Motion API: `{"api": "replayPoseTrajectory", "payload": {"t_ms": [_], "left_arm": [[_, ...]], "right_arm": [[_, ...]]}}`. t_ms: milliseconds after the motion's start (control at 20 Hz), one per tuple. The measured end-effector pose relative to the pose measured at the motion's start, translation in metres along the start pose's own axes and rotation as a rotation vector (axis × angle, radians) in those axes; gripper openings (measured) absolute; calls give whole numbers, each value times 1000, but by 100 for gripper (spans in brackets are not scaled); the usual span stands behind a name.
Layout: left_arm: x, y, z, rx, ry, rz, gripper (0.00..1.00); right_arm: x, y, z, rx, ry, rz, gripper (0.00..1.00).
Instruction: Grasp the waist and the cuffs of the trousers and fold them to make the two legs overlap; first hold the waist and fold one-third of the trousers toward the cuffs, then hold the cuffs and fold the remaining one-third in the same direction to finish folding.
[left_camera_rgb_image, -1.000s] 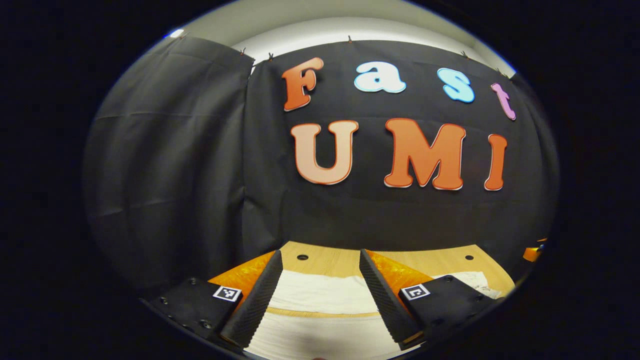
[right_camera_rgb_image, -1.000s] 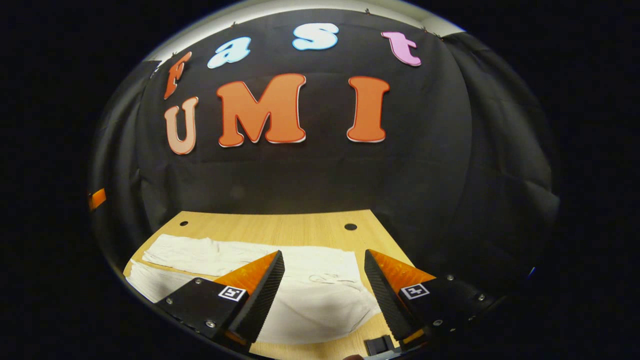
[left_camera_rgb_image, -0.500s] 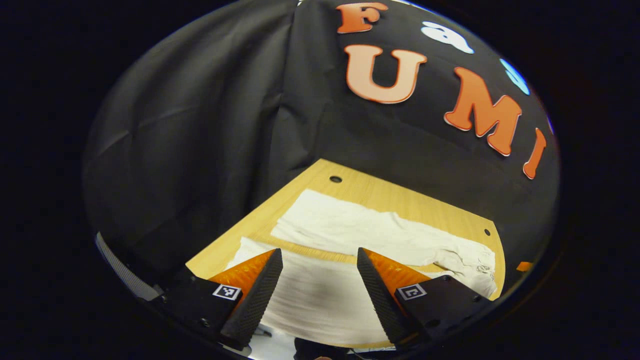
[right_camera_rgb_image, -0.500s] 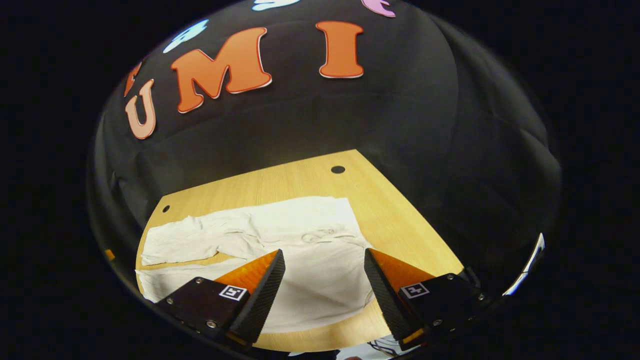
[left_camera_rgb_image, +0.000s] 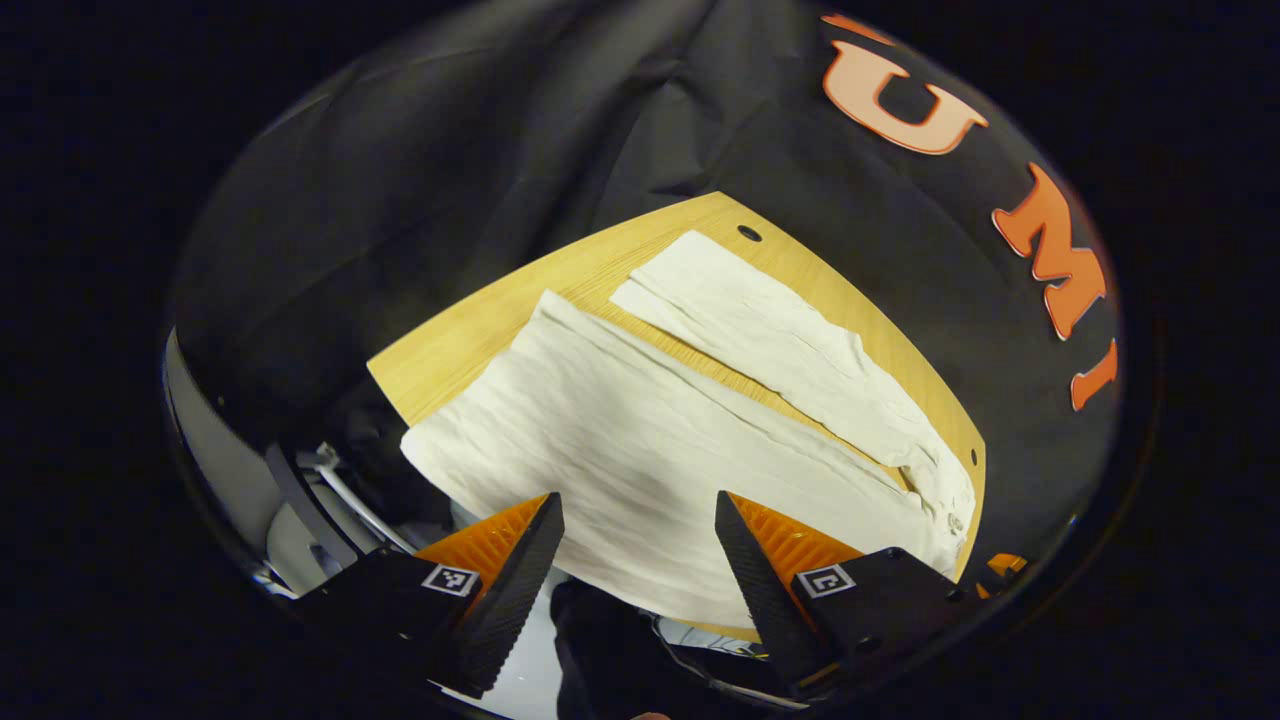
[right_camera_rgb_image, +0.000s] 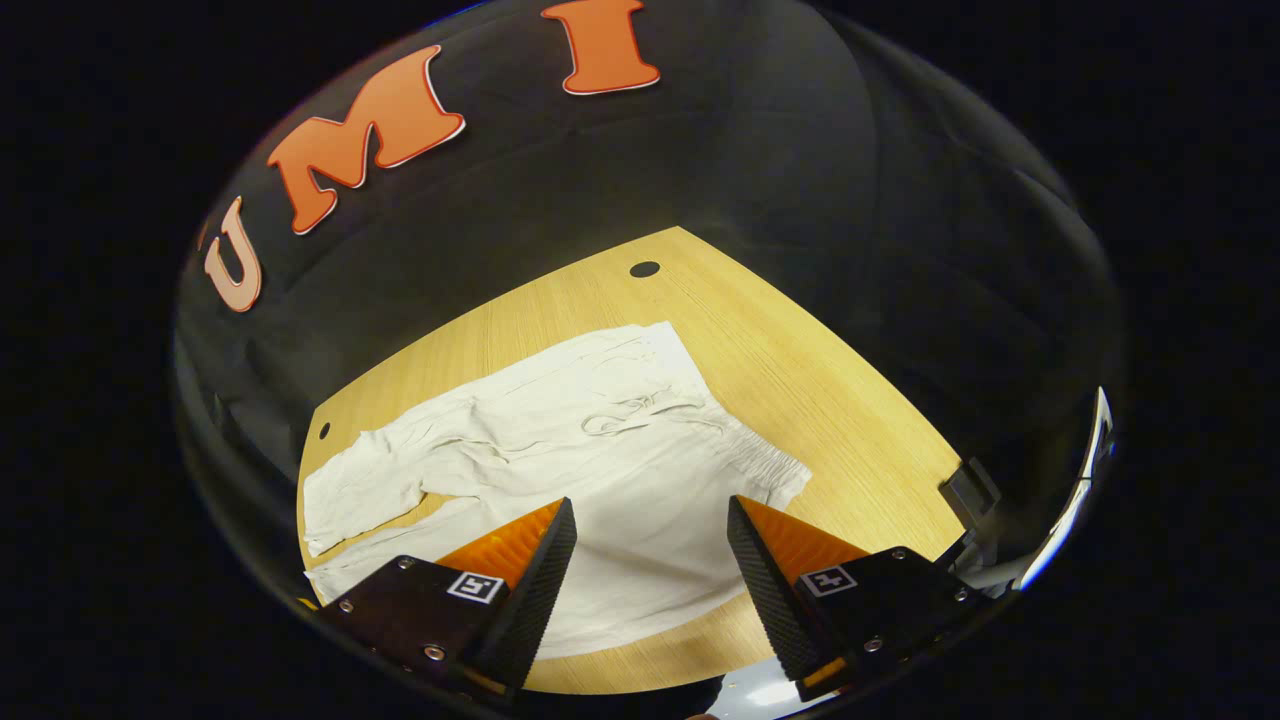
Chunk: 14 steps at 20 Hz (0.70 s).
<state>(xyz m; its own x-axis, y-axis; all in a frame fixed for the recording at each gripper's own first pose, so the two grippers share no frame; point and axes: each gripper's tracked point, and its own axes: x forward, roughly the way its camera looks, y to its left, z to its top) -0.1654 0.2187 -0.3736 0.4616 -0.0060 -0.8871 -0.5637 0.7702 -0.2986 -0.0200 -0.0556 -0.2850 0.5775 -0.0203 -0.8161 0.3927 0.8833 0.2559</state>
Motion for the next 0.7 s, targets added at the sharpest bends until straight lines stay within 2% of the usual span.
{"api": "replayPoseTrajectory", "payload": {"t_ms": [50, 250, 500, 700], "left_arm": [[3, 7, -5, -43, 12, -4, 97], [7, 32, -11, -194, 43, -19, 100], [18, 51, -17, -384, 96, -63, 99], [27, 83, -23, -455, 107, -27, 99]], "right_arm": [[2, -4, -3, 8, 7, -5, 92], [7, -13, -13, 37, 44, -18, 91], [10, -22, -18, 76, 64, -29, 92], [13, -26, -19, 99, 70, -35, 91]]}}
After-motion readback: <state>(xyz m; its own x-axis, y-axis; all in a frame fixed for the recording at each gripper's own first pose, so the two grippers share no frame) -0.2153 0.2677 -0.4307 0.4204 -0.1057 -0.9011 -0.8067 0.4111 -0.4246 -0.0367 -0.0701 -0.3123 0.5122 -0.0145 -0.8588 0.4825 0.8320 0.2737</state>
